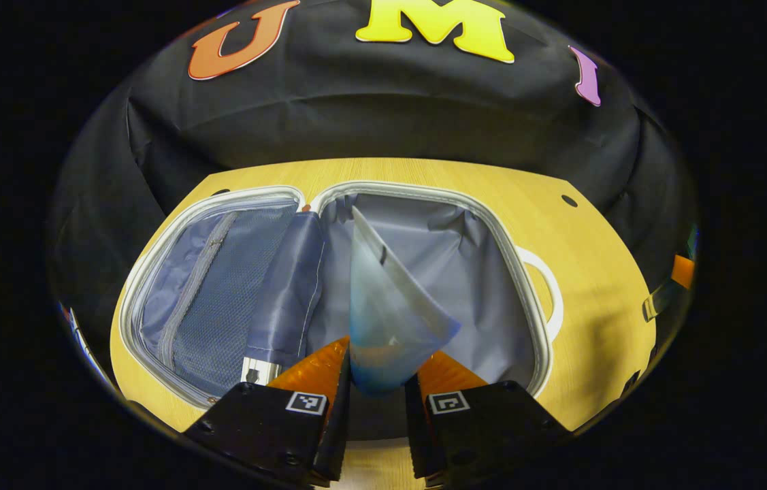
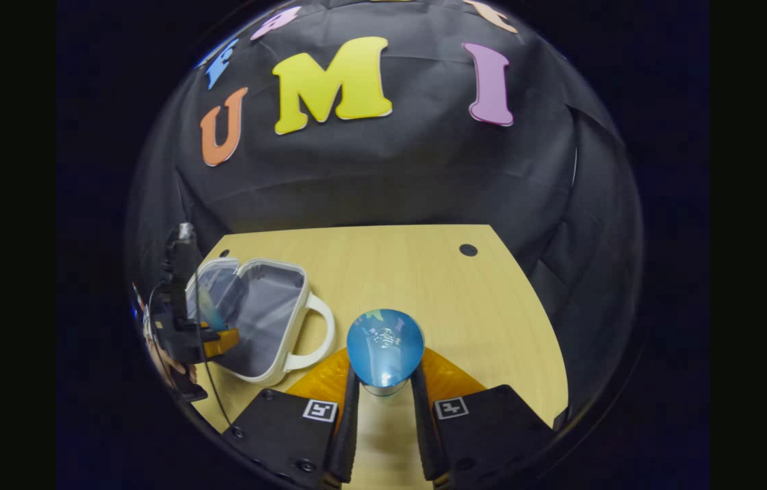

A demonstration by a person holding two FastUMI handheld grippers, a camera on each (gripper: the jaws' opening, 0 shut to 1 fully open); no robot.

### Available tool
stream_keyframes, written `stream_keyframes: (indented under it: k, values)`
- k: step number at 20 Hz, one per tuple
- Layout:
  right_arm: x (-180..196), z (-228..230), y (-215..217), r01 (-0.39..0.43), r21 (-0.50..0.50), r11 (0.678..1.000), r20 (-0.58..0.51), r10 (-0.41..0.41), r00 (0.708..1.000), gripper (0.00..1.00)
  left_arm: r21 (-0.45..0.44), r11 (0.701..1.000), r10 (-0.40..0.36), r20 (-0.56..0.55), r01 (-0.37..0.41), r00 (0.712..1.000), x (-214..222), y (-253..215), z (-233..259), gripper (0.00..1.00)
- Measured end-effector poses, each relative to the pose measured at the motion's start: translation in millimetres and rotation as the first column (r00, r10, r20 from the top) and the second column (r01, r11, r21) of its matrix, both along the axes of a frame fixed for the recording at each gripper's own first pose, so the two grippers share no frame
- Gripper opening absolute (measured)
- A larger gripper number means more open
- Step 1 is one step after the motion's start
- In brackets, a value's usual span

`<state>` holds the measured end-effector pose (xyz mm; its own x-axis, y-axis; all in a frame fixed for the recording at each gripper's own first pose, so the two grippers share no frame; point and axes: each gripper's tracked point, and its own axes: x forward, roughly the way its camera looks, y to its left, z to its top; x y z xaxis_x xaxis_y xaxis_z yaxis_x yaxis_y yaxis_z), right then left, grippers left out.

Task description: First open the suitcase, pack the skin care products into it, and then close the suitcase.

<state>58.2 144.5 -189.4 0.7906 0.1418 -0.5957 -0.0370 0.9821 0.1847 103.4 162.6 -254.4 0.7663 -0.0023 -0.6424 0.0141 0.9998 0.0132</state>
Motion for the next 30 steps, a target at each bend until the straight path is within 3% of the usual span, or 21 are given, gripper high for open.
stream_keyframes:
  k: [7,13,14,15,18,19,20,22,25,28,29,30]
  values:
    - [-17.9,21.1,28.5,-0.065,0.002,0.998,0.021,0.065,0.998,0.32,0.023,0.999,0.03,-0.131,-0.027,0.991,4.2,13.5,-29.4,0.41]
    - [-18.7,15.3,33.8,-0.075,-0.005,0.997,0.002,0.075,0.997,0.35,0.04,0.999,0.034,-0.175,-0.028,0.984,12.8,8.8,-36.6,0.41]
    - [-19.5,13.2,33.5,-0.077,-0.01,0.997,-0.004,0.077,0.997,0.35,0.044,0.999,0.034,-0.175,-0.026,0.984,14.6,8.9,-36.9,0.49]
    - [-19.3,11.7,33.4,-0.077,-0.012,0.997,-0.009,0.077,0.997,0.35,0.046,0.999,0.035,-0.183,-0.027,0.982,14.7,8.2,-37.7,0.42]
    - [-20.0,7.9,34.5,-0.083,-0.017,0.996,-0.018,0.082,0.996,0.35,0.045,0.999,0.037,-0.184,-0.029,0.982,16.2,7.0,-37.0,0.44]
    - [-19.4,7.9,34.9,-0.085,-0.022,0.996,-0.019,0.085,0.996,0.35,0.042,0.999,0.039,-0.18,-0.031,0.983,15.9,7.5,-35.9,0.53]
    - [-19.4,8.8,36.0,-0.09,-0.026,0.996,-0.018,0.089,0.996,0.35,0.041,0.999,0.041,-0.181,-0.034,0.983,16.0,7.2,-36.8,0.45]
    - [-16.7,13.2,43.0,-0.11,-0.027,0.994,-0.01,0.109,0.994,0.32,0.032,0.999,0.036,-0.18,-0.031,0.983,14.8,5.7,-34.7,0.45]
    - [-0.7,25.9,61.7,-0.152,-0.021,0.988,0.022,0.153,0.988,0.32,-0.074,0.997,0.01,-0.111,-0.018,0.994,10.5,-12.4,-13.1,0.46]
    - [24.2,34.4,80.7,-0.189,-0.02,0.982,0.043,0.19,0.981,0.35,-0.069,0.997,-0.044,0.0,0.044,0.999,-0.2,-19.8,22.5,0.52]
    - [33.6,37.6,88.8,-0.195,-0.012,0.981,0.048,0.196,0.98,0.35,-0.038,0.997,-0.061,0.049,0.063,0.997,-5.9,-16.5,38.4,0.72]
    - [41.8,41.8,101.5,-0.209,-0.004,0.978,0.051,0.209,0.977,0.35,-0.01,0.997,-0.072,0.091,0.073,0.993,-10.9,-13.6,51.0,0.69]
